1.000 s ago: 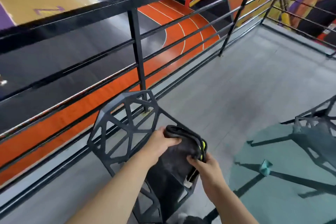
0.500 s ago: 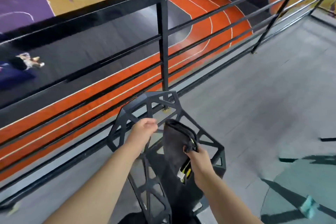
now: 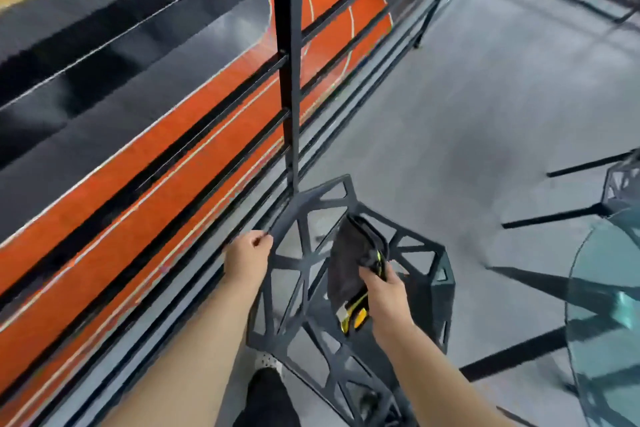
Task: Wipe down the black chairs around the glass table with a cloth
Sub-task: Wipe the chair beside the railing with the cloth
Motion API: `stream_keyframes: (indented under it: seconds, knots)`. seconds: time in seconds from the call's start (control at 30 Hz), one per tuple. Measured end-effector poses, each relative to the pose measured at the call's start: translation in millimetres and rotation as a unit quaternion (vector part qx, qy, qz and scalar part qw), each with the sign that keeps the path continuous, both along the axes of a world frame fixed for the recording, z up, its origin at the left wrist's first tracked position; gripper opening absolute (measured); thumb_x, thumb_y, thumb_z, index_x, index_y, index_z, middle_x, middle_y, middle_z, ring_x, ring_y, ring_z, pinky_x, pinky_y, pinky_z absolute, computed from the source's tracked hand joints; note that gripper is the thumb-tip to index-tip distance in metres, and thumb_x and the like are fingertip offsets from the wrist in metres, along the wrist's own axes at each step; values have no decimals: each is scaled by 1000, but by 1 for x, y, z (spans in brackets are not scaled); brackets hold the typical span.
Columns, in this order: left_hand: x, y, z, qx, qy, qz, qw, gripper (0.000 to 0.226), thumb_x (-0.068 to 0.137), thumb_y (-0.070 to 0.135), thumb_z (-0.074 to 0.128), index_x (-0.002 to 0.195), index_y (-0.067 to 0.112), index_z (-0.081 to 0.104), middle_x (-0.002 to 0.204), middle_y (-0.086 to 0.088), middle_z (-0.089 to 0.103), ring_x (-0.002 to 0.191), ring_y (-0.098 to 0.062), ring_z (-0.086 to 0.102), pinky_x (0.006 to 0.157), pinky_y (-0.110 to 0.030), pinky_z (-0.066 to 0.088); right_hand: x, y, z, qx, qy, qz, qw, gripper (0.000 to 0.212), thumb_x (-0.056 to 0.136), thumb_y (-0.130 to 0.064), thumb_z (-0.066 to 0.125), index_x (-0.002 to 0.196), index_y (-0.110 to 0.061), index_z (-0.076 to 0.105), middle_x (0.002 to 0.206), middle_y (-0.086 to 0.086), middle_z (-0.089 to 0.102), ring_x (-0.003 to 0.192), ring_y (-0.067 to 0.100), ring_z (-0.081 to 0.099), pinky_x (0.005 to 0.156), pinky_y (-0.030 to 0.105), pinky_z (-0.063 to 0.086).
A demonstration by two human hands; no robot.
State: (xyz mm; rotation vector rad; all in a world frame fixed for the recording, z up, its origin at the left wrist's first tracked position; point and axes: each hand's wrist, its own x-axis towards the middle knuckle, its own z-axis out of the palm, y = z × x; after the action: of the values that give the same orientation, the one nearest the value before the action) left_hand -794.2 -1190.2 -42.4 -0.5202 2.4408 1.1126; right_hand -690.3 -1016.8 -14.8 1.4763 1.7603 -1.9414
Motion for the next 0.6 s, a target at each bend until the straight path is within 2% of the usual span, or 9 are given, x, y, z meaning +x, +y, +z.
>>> stream_keyframes:
  seconds: [0.13,0.23,0.3,0.37,0.4,0.47,0.53,0.57,0.6]
  knots:
    - [-11,-1,0,-73,41,-53,995,26,91,24,57,110,11,68,101,-13,70,91,-30,63,67,-27,41,1,-27,-2,13,-24,-37,999,10,92,-14,57,95,-21,63,84,4,65,76,19,58,68,31,44]
    - [-23,7,2,-59,43,-87,994,26,90,26,57,110,12,69,103,-10,70,93,-29,63,72,-26,47,3,-35,1,11,-17,-67,998,11,94,-13,55,99,-19,63,83,2,64,75,17,58,64,28,44]
    - [-35,16,4,-23,58,-118,991,26,90,25,58,110,12,68,102,-9,70,92,-28,64,76,-32,51,-1,-40,1,21,-6,-80,997,13,95,-12,52,98,-20,62,82,1,61,74,15,55,62,26,43]
    - [-52,29,2,34,53,-138,988,26,91,23,55,110,13,68,99,-8,70,88,-27,63,71,-31,50,-11,-44,-2,37,25,-84,995,15,96,-11,49,94,-21,60,83,2,60,75,16,54,62,24,43]
    - [-62,36,0,66,29,-133,989,25,92,24,52,108,14,69,96,-8,68,88,-27,61,69,-29,46,-17,-47,-4,43,40,-84,995,16,96,-10,48,95,-20,60,83,3,60,75,17,53,61,23,44]
    - [-82,48,-2,175,-62,-84,979,29,95,30,45,104,15,68,97,-4,65,93,-23,59,76,-30,44,-32,-56,-15,42,69,-69,994,17,96,-10,48,102,-19,60,84,2,59,74,15,52,60,17,46]
    - [-98,55,-3,285,-141,-35,947,44,100,41,33,102,14,68,101,-1,68,98,-18,61,88,-31,47,-48,-68,-31,53,102,-22,993,29,90,-20,52,117,-29,58,102,-2,62,90,14,54,80,23,49]
    - [-104,55,-2,305,-159,-29,938,53,100,46,26,98,13,68,97,-2,70,96,-19,63,89,-32,48,-55,-75,-41,67,121,22,990,45,85,-28,54,128,-36,52,124,-6,57,109,11,52,96,30,45]
    - [-110,54,-4,310,-176,-31,934,61,99,51,21,96,13,69,95,-6,72,95,-21,65,90,-33,48,-61,-83,-52,66,142,72,985,59,81,-34,56,138,-42,42,144,-13,42,128,4,40,108,31,35]
